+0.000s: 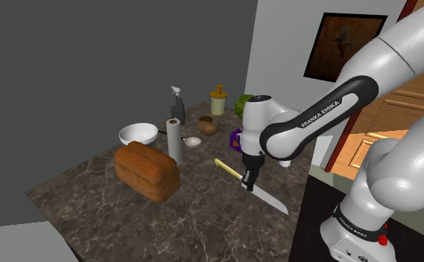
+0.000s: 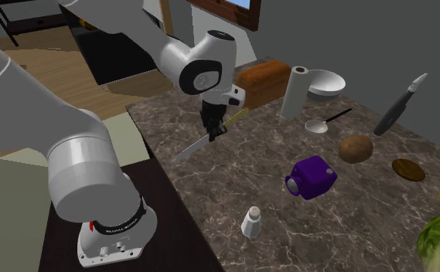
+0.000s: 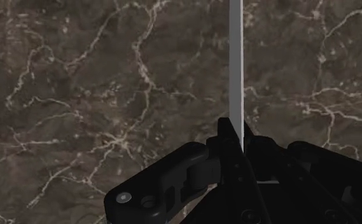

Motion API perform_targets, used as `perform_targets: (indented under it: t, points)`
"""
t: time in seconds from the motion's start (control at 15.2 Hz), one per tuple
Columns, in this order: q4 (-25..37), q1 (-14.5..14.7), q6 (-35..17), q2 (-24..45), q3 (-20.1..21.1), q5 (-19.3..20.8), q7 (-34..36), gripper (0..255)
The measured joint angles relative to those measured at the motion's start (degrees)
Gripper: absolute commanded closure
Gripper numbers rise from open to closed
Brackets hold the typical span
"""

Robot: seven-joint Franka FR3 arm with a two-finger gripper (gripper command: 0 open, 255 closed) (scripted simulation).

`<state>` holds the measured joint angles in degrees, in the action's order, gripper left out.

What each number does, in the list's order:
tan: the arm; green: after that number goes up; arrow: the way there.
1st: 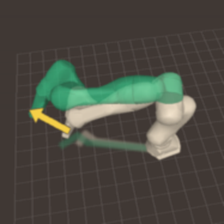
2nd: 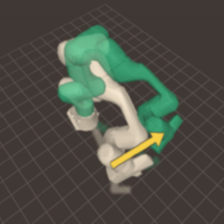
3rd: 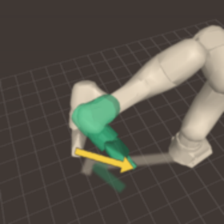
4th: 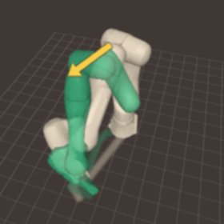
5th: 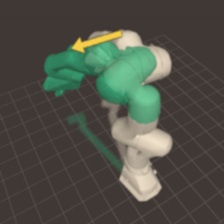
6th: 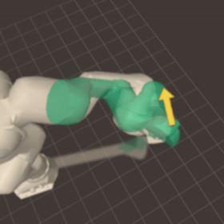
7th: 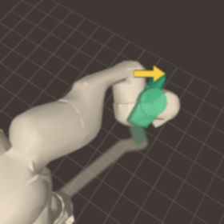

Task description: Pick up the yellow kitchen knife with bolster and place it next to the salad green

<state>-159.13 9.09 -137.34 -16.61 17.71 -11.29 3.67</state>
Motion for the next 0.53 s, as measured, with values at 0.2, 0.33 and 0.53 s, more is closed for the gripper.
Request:
perform_targets:
  t: [0.2, 0.33, 0.53]
  points:
    - [0.54, 0.28, 3.16, -2.64, -0.31, -0.3, -0.09, 255]
    - [1.17, 0.42, 5.39, -4.26, -0.51, -0.36, -0.06, 255]
    - [2.34, 0.38, 8.42, -6.11, -0.95, -0.23, -0.19, 255]
